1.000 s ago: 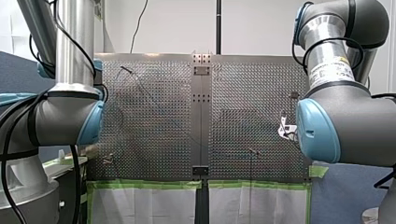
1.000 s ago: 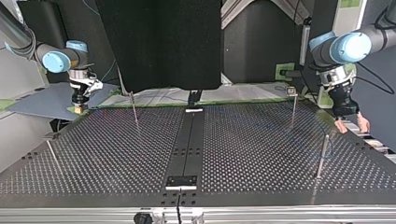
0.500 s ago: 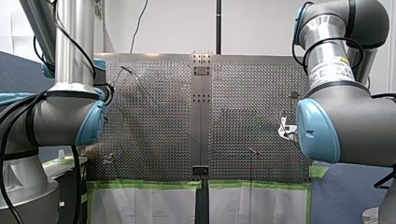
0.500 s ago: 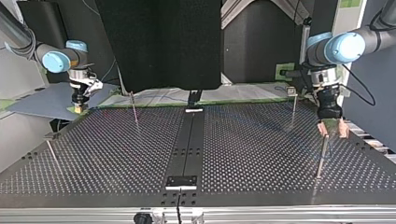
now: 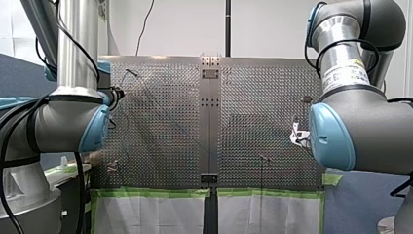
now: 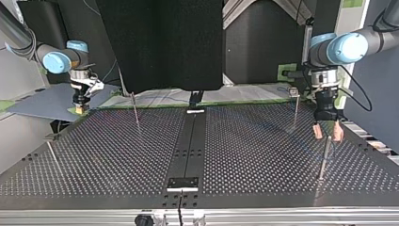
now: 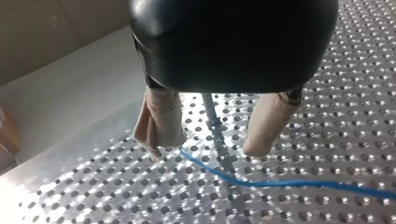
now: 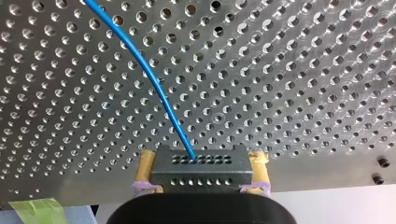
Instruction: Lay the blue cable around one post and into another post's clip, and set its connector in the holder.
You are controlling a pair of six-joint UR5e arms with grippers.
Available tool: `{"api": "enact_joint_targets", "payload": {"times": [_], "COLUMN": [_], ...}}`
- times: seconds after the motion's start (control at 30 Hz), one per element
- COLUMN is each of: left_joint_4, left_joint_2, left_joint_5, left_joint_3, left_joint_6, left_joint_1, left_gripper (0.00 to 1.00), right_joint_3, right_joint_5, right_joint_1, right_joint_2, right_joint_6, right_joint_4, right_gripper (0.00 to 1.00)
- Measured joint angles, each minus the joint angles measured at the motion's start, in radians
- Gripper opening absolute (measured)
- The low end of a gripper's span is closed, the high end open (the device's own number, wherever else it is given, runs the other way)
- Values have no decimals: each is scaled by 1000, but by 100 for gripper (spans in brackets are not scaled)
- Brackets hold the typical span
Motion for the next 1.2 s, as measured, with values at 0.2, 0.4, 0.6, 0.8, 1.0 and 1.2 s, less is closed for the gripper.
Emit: {"api": "enact_joint_targets", "payload": {"times": [0.2,0.4,0.6,0.8,1.0,1.2], "left_joint_4": [13,17,8,-27,-46,-42], "left_joint_2": [-10,-59,-114,-128,-129,-129], "left_joint_5": [-43,-34,-43,-71,-79,-79], "left_joint_3": [6,23,39,82,116,122], "left_joint_6": [5,20,34,47,52,51], "left_joint_1": [3,-10,-18,-14,-21,-23], "left_gripper": [89,89,89,89,89,89], "right_joint_3": [0,0,0,0,0,0], "right_joint_5": [0,0,1,1,3,40], "right_joint_1": [0,-1,-1,-1,0,-5], "right_joint_2": [0,0,0,0,-1,-22], "right_joint_6": [-1,0,0,-1,0,0], "right_joint_4": [1,0,1,1,-3,5], "right_gripper": [0,0,0,0,0,0]}}
